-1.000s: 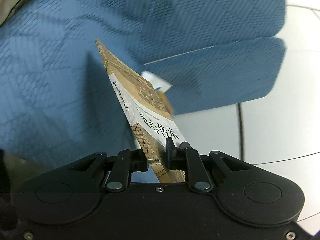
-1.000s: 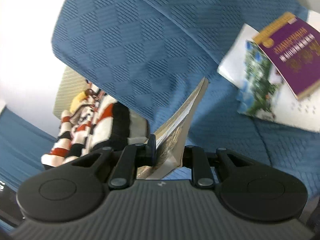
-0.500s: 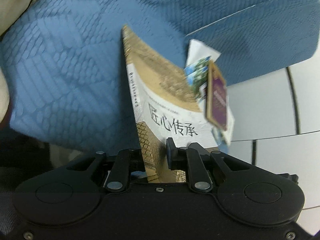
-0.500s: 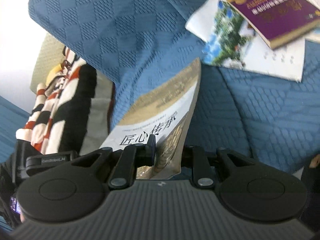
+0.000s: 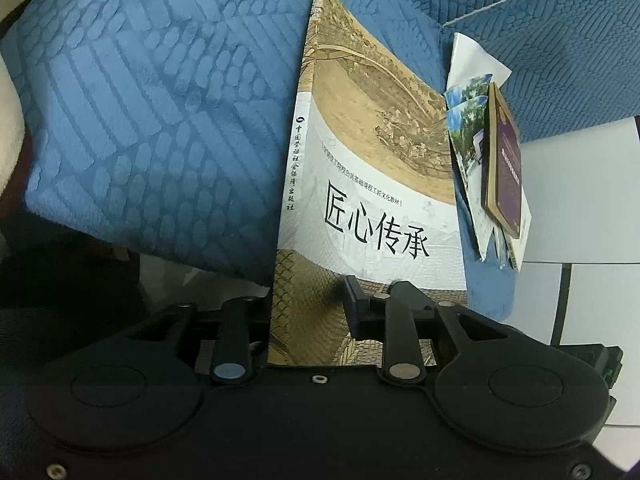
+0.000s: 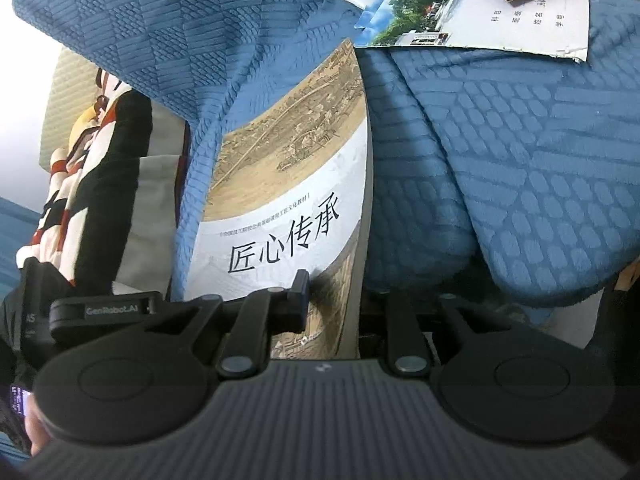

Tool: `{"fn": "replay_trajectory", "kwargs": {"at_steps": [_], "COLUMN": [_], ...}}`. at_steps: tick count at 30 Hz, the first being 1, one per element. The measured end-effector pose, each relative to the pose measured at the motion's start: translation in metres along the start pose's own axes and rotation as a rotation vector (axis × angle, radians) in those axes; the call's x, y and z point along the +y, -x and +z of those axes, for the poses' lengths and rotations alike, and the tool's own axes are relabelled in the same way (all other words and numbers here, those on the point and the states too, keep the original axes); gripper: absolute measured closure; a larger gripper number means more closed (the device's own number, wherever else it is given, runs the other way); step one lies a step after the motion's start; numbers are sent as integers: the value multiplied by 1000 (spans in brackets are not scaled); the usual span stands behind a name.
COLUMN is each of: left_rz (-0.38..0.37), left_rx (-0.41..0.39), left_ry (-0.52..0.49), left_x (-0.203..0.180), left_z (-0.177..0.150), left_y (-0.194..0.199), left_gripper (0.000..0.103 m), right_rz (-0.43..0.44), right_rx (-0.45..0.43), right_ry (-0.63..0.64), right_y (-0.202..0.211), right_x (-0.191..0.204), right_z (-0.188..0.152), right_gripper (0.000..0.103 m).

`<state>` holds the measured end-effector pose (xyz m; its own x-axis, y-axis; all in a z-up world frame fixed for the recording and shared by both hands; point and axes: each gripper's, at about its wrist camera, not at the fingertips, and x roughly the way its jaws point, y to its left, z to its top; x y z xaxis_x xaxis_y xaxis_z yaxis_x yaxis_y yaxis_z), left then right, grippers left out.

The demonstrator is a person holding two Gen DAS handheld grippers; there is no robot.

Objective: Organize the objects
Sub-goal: 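Lower the tan book flat onto the seat and open both grippers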

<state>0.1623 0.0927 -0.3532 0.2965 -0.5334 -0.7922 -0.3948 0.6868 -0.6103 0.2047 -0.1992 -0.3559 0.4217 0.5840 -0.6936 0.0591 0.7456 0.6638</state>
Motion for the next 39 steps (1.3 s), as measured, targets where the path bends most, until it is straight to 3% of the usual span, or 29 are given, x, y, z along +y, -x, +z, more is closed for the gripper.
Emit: {"fn": "replay_trajectory", "kwargs": {"at_steps": [4, 7, 8, 17, 22, 30, 39], "left_rz": [50, 113, 136, 230, 225, 193, 120], "left_rx": [-25, -65, -81, -238, -322, -431, -483], "left_ry": [-18, -57, -78, -258, -341, -456, -483], "left_x": [-2, -16, -21, -81, -125, -187, -225], "left_z": [-4, -7, -9, -32, -48, -87, -131], "left_y": [5, 12, 15, 60, 86, 117, 125], "left_gripper": [57, 37, 36, 33, 33, 30, 27], "right_rz": [-8, -62, -85, -168, -170, -155, -120], "right_rx": [23, 40, 40, -24, -119, -246, -334], "right_ry": [-29, 8, 35, 248, 357, 433, 458], "right_y": [5, 13, 16, 56, 100, 173, 233], "right_x": [1, 9, 12, 28, 47, 72, 74], "right_z": [2, 3, 3, 11, 22, 33, 19], "right_gripper": [70, 70, 70, 70, 70, 70, 70]}}
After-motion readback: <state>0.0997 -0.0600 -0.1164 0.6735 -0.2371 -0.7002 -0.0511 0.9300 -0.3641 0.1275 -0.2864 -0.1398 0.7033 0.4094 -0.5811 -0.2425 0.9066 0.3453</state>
